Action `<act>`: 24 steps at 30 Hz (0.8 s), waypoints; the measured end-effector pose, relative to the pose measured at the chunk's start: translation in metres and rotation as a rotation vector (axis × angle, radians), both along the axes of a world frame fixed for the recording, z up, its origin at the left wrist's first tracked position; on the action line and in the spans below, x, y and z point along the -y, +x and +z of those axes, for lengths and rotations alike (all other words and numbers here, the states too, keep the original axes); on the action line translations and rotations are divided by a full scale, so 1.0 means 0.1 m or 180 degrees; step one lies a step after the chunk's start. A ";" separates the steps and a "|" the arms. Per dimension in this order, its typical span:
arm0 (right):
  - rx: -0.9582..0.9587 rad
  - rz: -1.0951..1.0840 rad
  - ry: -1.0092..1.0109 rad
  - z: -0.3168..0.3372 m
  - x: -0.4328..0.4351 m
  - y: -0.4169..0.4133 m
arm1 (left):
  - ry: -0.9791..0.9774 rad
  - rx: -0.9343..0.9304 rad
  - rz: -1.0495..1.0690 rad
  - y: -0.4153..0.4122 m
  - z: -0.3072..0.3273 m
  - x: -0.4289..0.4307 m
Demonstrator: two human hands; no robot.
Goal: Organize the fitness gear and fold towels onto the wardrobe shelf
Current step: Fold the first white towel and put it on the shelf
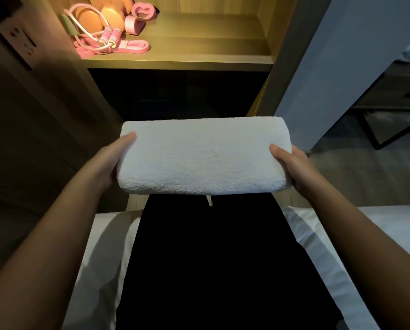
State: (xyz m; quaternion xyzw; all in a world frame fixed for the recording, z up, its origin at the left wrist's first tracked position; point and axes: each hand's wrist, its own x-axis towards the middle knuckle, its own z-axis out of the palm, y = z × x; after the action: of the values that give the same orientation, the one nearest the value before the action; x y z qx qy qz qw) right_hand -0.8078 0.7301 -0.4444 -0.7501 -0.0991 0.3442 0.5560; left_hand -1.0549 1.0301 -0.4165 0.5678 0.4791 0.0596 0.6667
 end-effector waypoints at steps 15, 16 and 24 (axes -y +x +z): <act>0.0513 0.0445 -0.1954 -0.17 -0.34 0.28 | 0.1378 -0.2146 -0.0844 0.45 -0.26 -0.05; 0.0904 0.0534 -0.2178 -0.13 -0.36 0.29 | 0.2058 -0.2359 -0.0950 0.46 -0.23 -0.04; 0.2663 0.2635 -0.2216 -0.12 -0.84 -0.24 | 0.3589 -0.1698 -0.2742 0.82 -0.27 0.67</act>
State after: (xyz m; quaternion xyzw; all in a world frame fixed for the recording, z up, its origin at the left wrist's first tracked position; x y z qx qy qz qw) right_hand -0.8316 0.8144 -0.4560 -0.8554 -0.4678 0.2213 0.0199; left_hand -0.9731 0.9631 -0.4436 0.9549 0.2569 -0.1096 0.1013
